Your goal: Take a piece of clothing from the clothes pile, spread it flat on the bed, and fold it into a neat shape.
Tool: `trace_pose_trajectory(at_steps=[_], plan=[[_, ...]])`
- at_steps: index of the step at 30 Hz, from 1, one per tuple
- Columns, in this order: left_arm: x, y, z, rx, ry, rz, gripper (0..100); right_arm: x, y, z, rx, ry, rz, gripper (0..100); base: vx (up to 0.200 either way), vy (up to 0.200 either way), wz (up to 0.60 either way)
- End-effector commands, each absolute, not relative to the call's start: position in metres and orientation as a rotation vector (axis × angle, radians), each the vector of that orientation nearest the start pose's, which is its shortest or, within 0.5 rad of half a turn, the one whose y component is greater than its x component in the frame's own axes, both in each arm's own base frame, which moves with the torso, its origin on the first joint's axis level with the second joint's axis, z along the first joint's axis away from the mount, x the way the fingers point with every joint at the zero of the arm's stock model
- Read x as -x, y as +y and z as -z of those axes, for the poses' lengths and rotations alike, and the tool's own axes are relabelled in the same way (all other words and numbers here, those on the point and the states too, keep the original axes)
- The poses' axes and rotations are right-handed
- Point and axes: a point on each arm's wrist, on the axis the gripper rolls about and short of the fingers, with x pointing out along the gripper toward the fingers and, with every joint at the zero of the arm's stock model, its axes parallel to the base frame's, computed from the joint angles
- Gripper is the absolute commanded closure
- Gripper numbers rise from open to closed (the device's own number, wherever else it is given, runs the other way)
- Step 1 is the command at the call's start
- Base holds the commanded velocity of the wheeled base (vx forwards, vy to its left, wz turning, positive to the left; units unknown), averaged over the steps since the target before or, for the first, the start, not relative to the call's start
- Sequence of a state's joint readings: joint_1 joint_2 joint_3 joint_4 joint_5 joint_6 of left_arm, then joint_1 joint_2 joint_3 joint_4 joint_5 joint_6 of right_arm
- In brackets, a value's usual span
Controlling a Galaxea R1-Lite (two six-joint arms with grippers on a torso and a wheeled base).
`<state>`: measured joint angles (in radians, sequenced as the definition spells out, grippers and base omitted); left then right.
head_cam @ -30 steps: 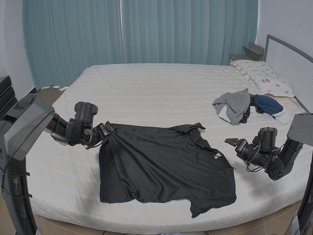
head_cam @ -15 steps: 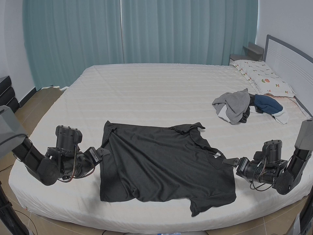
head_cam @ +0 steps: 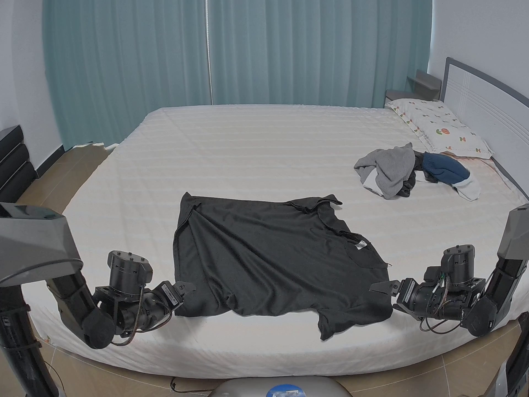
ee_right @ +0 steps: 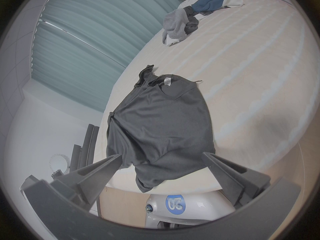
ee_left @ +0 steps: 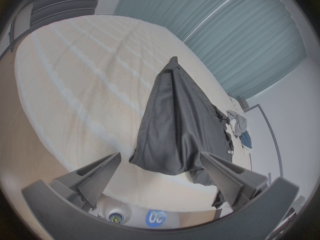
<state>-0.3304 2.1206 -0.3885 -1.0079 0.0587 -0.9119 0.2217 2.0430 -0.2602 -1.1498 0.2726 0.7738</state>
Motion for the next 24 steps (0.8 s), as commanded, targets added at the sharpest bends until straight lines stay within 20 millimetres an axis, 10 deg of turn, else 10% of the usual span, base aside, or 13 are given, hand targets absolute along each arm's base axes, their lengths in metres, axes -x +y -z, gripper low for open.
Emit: trace_pose_trajectory(at_steps=[1,11,12,24], plan=[[-0.274,-0.103,0.035,0.668,0.817,-0.130,0,-0.249,0.062,-0.019,-0.752,0.797,-0.206,0,0.000,0.000,0.00],[-0.288,-0.105,0.033,0.691,0.778,-0.121,0,-0.247,0.063,-0.021,-0.749,0.792,-0.214,0,0.000,0.000,0.00],[-0.288,-0.105,0.034,0.690,0.779,-0.122,100,-0.247,0.063,-0.020,-0.748,0.796,-0.214,0,0.000,0.000,0.00],[-0.264,-0.086,0.013,0.723,0.766,-0.166,100,-0.238,0.082,-0.015,-0.708,0.852,-0.267,0,0.000,0.000,0.00]])
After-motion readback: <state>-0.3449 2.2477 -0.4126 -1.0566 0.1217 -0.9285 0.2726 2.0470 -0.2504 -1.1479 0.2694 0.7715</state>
